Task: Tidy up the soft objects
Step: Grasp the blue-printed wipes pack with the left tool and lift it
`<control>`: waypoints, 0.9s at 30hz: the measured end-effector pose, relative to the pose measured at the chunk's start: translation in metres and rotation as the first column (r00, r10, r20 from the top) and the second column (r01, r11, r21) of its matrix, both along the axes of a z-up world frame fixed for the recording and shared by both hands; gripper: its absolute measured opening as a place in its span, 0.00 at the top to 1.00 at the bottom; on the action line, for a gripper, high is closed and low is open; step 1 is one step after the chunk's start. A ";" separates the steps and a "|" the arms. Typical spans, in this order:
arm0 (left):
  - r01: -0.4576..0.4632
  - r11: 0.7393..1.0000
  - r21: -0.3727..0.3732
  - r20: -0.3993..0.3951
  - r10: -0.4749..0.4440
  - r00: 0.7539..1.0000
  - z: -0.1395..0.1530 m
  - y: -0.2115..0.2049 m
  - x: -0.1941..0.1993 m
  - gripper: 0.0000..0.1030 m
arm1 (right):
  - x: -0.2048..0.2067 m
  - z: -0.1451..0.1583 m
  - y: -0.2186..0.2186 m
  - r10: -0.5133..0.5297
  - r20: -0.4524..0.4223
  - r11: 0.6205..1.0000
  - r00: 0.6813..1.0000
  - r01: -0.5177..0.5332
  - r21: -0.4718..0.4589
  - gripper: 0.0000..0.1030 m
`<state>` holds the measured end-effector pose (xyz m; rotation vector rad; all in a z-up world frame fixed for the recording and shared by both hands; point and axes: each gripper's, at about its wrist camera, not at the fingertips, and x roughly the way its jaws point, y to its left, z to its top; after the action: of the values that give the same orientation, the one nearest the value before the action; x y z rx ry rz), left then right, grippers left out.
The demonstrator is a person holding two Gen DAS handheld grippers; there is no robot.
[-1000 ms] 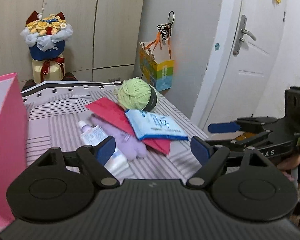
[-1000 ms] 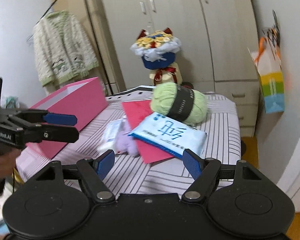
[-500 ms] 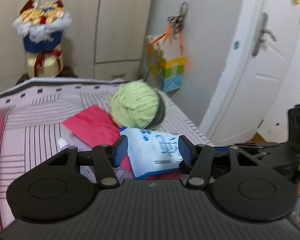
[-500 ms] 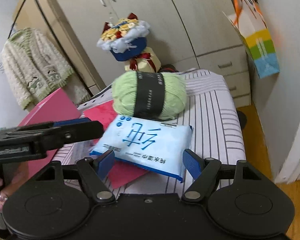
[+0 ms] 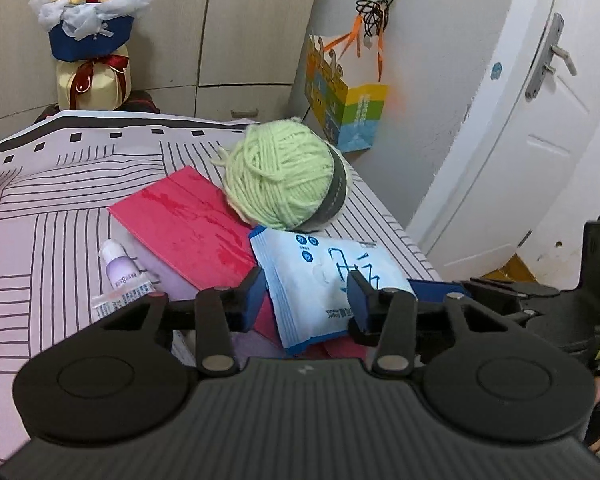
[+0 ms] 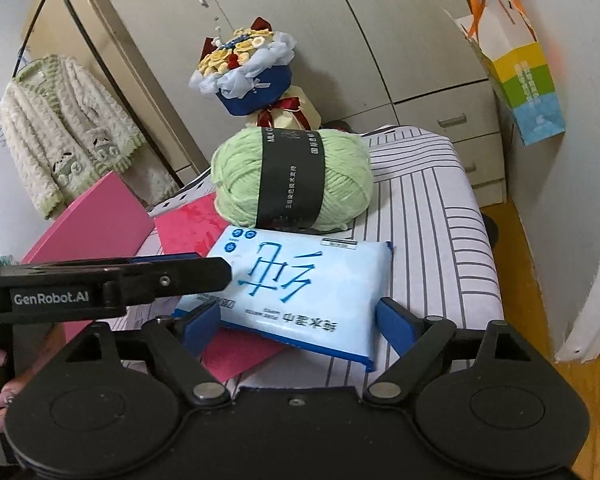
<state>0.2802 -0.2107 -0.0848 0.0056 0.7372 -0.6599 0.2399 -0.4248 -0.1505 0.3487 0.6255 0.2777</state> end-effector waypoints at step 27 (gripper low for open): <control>-0.014 1.000 -0.024 0.006 0.014 1.000 0.015 -0.002 -0.048 0.55 | -0.043 0.024 0.038 -0.006 0.076 0.988 0.997 0.018 -0.152 0.23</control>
<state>0.2321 -0.2123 -0.0699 -0.0196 0.7229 -0.6551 0.1965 -0.3869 -0.1261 0.1935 0.5662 0.2288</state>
